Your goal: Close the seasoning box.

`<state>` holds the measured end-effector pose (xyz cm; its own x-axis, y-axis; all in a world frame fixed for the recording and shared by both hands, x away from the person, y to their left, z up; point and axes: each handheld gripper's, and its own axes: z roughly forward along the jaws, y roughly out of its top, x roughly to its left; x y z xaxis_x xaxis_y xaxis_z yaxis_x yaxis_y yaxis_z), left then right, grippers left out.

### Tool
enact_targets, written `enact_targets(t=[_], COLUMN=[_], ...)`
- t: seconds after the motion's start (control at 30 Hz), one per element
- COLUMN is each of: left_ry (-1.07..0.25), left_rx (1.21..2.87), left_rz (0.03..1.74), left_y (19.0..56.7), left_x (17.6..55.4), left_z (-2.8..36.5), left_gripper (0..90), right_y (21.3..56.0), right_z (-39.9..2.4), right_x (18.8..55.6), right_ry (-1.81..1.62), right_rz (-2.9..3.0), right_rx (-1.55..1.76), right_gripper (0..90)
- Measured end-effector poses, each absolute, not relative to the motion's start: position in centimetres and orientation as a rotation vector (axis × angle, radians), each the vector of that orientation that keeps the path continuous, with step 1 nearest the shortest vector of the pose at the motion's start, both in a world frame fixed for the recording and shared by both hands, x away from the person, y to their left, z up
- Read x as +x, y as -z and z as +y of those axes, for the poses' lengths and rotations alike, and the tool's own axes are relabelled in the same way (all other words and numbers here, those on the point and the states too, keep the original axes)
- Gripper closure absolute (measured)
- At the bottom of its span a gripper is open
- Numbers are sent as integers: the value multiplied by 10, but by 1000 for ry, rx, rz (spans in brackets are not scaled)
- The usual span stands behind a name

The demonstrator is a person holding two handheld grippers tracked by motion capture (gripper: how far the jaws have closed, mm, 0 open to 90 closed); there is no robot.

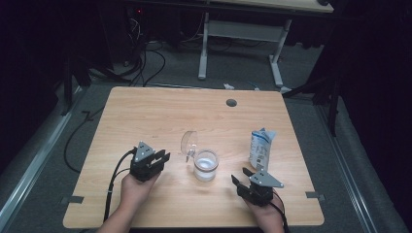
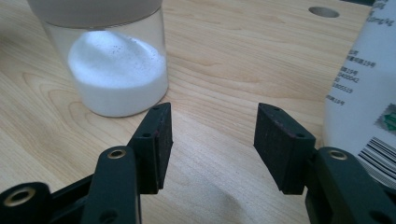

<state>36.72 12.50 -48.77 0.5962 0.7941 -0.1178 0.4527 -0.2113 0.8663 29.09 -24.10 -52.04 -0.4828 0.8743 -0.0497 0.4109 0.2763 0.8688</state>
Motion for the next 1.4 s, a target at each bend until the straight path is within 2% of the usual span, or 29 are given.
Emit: enact_targets(t=[0.53,0.63,0.93,1.13,1.17,1.27,1.3,1.33,1.37,1.4], left_ry=[-460,-462,-458,-455,-455,-453,-445,-445,-444,-444], left_rx=[1820,1824,1809,1795,1792,1793,1789,1789,1789,1789], left_rz=[1023,1027,1032,1016,1014,1011,1009,1009,1002,1002], left_y=[478,477,470,463,460,459,457,457,455,455], left_x=[369,369,372,374,375,376,377,377,377,377], left_z=[120,118,111,104,101,99,96,96,94,94], left_gripper=[875,892,899,899,899,899,899,899,899,899], right_y=[517,516,515,516,517,517,516,516,516,516], right_z=[-236,-233,-221,-212,-209,-207,-205,-205,-202,-202], right_x=[299,303,311,313,313,313,313,313,311,311], right_ry=[-1162,-1181,-1197,-1187,-1178,-1178,-1179,-1179,-1162,-1162], right_rz=[2025,2021,2052,2070,2077,2081,2087,2087,2081,2081], right_rx=[1126,1129,1119,1089,1087,1085,1080,1080,1069,1069], right_gripper=[483,532,612,635,679,724,797,797,900,900])
